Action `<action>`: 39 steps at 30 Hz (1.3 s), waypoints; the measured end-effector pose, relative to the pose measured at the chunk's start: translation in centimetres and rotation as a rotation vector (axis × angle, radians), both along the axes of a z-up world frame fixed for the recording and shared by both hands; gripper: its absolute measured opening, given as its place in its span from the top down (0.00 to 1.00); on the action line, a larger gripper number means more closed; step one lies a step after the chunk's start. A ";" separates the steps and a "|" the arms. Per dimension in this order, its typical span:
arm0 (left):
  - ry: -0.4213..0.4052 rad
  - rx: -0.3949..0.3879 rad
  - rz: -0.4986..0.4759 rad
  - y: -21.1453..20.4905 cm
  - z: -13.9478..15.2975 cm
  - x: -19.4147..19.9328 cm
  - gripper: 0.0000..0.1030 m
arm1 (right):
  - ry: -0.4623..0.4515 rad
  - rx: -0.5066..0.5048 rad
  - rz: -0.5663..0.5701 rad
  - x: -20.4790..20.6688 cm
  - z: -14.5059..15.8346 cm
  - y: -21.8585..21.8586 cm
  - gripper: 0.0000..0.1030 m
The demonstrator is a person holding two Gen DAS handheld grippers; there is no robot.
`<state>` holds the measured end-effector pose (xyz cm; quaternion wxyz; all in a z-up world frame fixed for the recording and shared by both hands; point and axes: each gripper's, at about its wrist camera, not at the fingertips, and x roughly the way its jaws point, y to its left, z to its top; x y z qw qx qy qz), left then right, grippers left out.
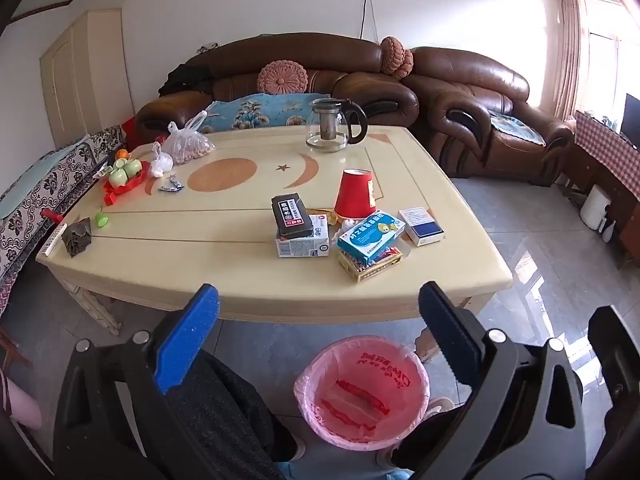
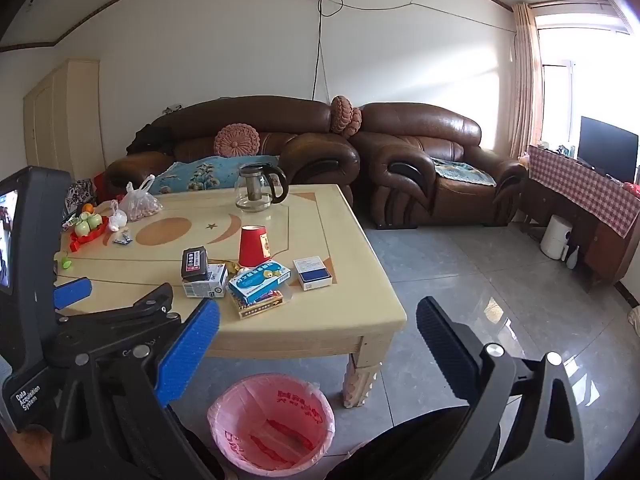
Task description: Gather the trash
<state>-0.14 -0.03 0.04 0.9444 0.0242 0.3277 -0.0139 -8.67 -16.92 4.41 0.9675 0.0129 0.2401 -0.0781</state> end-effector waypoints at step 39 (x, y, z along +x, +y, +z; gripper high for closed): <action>0.003 -0.001 -0.005 -0.3 1.1 -0.3 0.05 | -0.002 0.013 0.015 -0.2 0.5 -0.3 0.06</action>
